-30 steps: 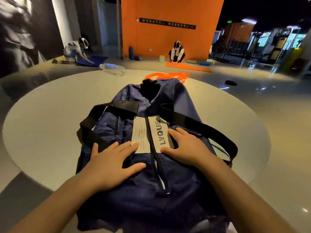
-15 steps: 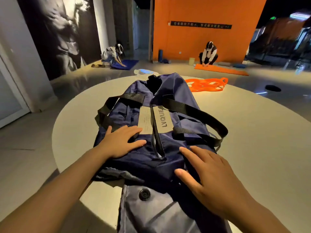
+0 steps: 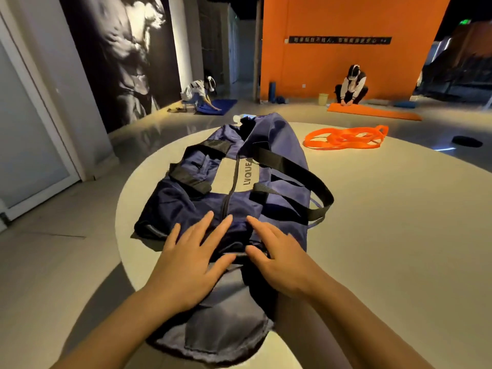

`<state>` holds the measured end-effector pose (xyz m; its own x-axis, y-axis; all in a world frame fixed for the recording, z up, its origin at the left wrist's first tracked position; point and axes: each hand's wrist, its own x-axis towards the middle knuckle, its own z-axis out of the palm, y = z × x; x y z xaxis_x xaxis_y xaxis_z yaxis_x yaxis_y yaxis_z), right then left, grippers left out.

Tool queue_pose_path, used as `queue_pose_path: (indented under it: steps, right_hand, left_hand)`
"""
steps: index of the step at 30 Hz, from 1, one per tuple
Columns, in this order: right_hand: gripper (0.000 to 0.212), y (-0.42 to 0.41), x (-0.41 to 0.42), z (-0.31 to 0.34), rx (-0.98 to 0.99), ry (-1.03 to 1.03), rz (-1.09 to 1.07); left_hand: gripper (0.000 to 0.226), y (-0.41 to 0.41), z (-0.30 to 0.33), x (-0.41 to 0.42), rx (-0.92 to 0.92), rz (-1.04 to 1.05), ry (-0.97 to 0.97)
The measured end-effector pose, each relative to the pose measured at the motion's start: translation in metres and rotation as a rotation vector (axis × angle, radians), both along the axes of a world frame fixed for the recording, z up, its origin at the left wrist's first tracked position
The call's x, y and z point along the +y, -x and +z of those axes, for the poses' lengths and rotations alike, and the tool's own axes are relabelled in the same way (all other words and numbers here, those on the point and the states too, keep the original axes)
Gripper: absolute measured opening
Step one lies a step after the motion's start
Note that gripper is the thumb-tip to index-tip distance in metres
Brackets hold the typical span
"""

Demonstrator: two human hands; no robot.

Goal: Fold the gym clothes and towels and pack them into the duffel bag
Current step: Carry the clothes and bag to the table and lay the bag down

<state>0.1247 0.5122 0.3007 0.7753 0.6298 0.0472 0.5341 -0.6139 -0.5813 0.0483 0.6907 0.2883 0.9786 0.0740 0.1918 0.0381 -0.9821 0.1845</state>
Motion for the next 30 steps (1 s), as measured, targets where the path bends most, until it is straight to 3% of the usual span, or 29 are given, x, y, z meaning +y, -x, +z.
queue_pose_path:
  steps: [3,6,12,17,19,21,24,27,30]
  right_hand:
    - [0.051,0.001,-0.002,-0.009,-0.076,-0.185,0.025]
    - [0.066,0.001,-0.006,-0.022,-0.232,-0.147,-0.088]
    - [0.05,0.0,-0.009,-0.025,-0.181,0.004,-0.178]
    - [0.037,0.002,-0.007,-0.02,-0.227,0.09,-0.143]
    - [0.043,0.003,-0.008,-0.02,-0.247,0.103,-0.117]
    - [0.046,0.004,-0.008,-0.02,-0.26,0.089,-0.113]
    - [0.047,0.004,-0.009,-0.02,-0.28,0.063,-0.099]
    - [0.029,0.007,-0.008,-0.02,-0.335,0.071,-0.128]
    - [0.025,0.008,-0.009,-0.021,-0.325,0.031,-0.164]
  left_hand:
    - [0.084,-0.007,-0.013,0.03,0.039,0.009,-0.023]
    - [0.094,-0.024,-0.012,0.051,0.085,0.032,-0.068]
    - [0.111,-0.068,-0.009,0.08,0.13,0.073,-0.093]
    - [0.082,-0.086,0.01,0.077,0.081,0.157,-0.202]
    - [0.068,-0.082,0.012,0.052,0.056,0.178,-0.096]
    - [0.064,-0.074,0.004,0.029,0.147,0.152,0.031]
    - [0.081,-0.072,-0.011,0.027,0.275,0.128,-0.097]
    - [0.068,-0.089,-0.01,0.049,0.274,0.15,-0.088]
    - [0.086,-0.11,-0.01,0.072,0.265,0.128,-0.11]
